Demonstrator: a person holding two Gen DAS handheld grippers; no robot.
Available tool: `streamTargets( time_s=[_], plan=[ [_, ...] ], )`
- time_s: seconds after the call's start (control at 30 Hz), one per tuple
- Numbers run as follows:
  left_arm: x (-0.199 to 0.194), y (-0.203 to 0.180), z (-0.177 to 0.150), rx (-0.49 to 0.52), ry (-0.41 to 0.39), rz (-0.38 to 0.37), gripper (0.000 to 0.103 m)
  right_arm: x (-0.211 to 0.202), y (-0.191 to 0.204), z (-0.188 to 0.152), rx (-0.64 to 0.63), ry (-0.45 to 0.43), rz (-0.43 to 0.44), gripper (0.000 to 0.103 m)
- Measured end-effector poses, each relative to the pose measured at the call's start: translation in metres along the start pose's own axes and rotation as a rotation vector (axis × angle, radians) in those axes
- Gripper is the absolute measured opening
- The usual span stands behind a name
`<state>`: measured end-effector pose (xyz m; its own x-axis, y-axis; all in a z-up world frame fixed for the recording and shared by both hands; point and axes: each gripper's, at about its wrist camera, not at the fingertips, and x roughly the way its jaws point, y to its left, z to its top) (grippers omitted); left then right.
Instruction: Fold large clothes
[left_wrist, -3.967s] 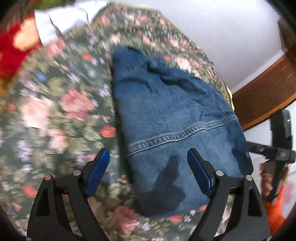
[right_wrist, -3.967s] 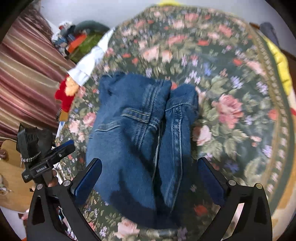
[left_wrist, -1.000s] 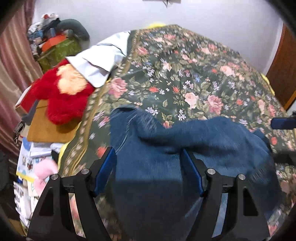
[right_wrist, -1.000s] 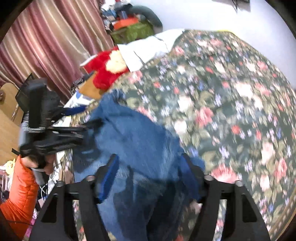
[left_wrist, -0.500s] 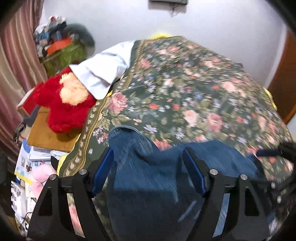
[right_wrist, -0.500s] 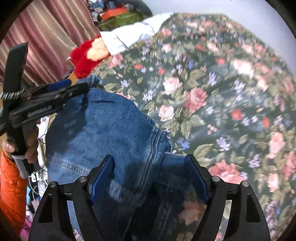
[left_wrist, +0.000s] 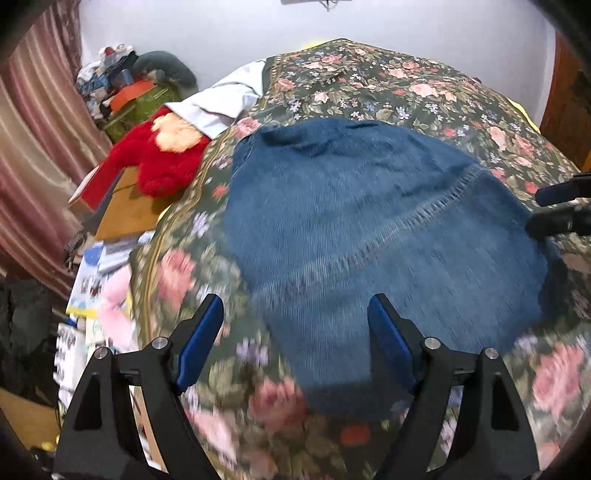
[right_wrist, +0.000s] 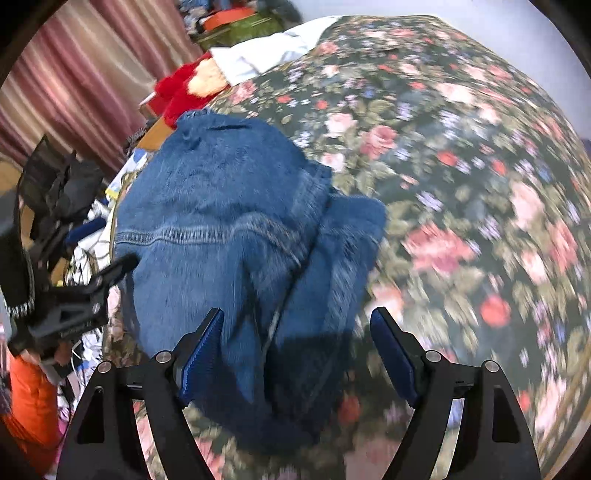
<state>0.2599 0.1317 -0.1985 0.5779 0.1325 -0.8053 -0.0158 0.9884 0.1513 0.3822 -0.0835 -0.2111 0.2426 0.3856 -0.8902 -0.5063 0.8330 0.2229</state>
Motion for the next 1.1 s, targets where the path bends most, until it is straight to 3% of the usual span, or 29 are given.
streamTargets(
  time_s=[0.2, 0.43, 0.67, 0.77, 0.83, 0.9, 0.97, 1.1],
  plan=[
    [-0.062, 0.014, -0.005, -0.084, -0.096, 0.043, 0.081, -0.069, 0.009, -0.025, 0.036, -0.142, -0.011, 0.079],
    [-0.173, 0.023, 0.006, -0.187, -0.379, 0.049, 0.081, -0.184, 0.056, -0.049, -0.013, -0.478, 0.033, 0.079],
    [-0.271, 0.011, -0.002, -0.245, -0.64, -0.027, 0.081, -0.266, 0.105, -0.083, -0.084, -0.744, 0.038, 0.079],
    [-0.297, 0.0, -0.011, -0.233, -0.713, -0.013, 0.081, -0.284, 0.12, -0.097, -0.1, -0.792, 0.071, 0.079],
    [-0.309, -0.009, -0.019, -0.219, -0.752, 0.014, 0.081, -0.29, 0.127, -0.107, -0.097, -0.822, 0.05, 0.079],
    [-0.318, -0.016, -0.027, -0.214, -0.78, 0.03, 0.088, -0.292, 0.134, -0.116, -0.097, -0.838, 0.03, 0.079],
    [-0.32, -0.019, -0.032, -0.224, -0.79, 0.057, 0.099, -0.291, 0.138, -0.122, -0.083, -0.84, 0.024, 0.086],
    [-0.317, -0.025, -0.038, -0.233, -0.784, 0.094, 0.102, -0.294, 0.143, -0.135, -0.058, -0.875, -0.01, 0.098]
  ],
)
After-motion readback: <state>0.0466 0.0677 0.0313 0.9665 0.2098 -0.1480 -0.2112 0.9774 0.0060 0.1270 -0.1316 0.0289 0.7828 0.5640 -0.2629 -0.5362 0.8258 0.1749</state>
